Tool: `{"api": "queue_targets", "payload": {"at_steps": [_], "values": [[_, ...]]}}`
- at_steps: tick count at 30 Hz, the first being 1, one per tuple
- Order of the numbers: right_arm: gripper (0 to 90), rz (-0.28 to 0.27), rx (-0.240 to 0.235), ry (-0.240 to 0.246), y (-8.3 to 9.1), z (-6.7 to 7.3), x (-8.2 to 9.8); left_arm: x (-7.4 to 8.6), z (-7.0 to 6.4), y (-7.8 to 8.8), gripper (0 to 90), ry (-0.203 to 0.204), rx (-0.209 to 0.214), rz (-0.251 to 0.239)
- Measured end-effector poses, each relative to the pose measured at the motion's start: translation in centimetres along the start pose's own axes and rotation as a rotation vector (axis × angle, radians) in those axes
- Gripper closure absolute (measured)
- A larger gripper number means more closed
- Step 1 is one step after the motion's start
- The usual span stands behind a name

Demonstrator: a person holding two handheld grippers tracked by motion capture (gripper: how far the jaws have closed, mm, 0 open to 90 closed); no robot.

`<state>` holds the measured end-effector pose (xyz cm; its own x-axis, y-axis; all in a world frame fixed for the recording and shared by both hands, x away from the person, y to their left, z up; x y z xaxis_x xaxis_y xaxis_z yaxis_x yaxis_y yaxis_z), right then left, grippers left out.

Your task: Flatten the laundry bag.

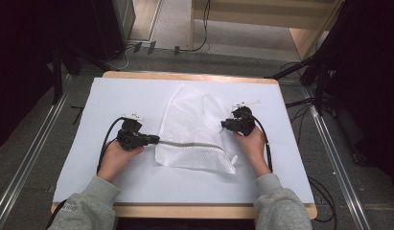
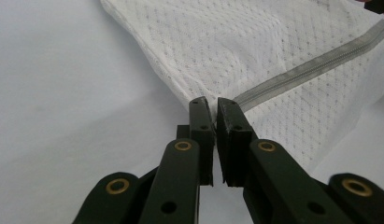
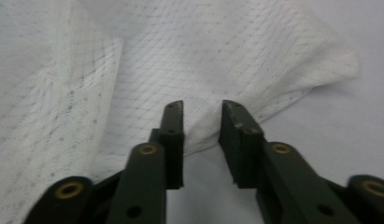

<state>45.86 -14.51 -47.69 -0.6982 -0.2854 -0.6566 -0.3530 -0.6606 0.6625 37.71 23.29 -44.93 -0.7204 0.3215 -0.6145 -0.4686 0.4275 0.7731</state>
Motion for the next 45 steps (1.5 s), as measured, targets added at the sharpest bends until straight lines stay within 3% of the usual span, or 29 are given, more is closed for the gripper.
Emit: {"api": "queue_targets", "payload": {"at_steps": [3, 6, 13, 20, 35, 39, 42, 45], "values": [[87.2, 0.011, 0.017, 0.014, -0.2, 0.2, -0.1, 0.2, 0.5, 0.4, 86.8, 0.014, -0.003, 0.003], [90.0, 0.022, 0.007, 0.01, -0.3, 0.2, -0.3, 0.5, 1.1, 1.0, 86.9, 0.028, -0.008, 0.004], [90.0, 0.0, 0.015, -0.015, 0.8, -0.9, -1.1, 1.3, 2.3, 2.0, 87.4, 0.057, -0.015, 0.0], [90.0, -0.024, 0.02, -0.034, 1.8, -2.1, -1.8, 2.0, 2.3, 2.2, 87.6, 0.064, -0.014, 0.014], [90.0, -0.028, 0.038, -0.017, 0.5, -3.2, -3.5, 4.7, 1.5, 2.9, 87.9, 0.082, 0.0, 0.074], [90.0, -0.017, 0.025, -0.021, -0.3, -3.1, -3.9, 5.0, 1.4, 3.1, 85.5, 0.073, -0.007, 0.055], [81.7, -0.046, 0.015, -0.007, 0.0, -2.7, -4.2, 4.8, 1.4, 3.4, 82.5, 0.067, -0.013, 0.046], [79.6, -0.053, -0.001, -0.011, 0.5, -2.5, -4.1, 4.4, 1.4, 3.8, 76.1, 0.062, -0.032, 0.012]]}}
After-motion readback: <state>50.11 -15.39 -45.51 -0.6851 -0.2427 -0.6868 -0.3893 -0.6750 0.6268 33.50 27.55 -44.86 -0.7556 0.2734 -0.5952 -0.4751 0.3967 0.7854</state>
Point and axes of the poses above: each handheld gripper's, and its own axes: y roughly backward along the jaws, x roughly out of its underside, z roughly to its left, the point moved 1 cm from there along -y, roughly forward along the jaws, and after that the axes turned 14 degrees about -x, right-handed, at the moved point
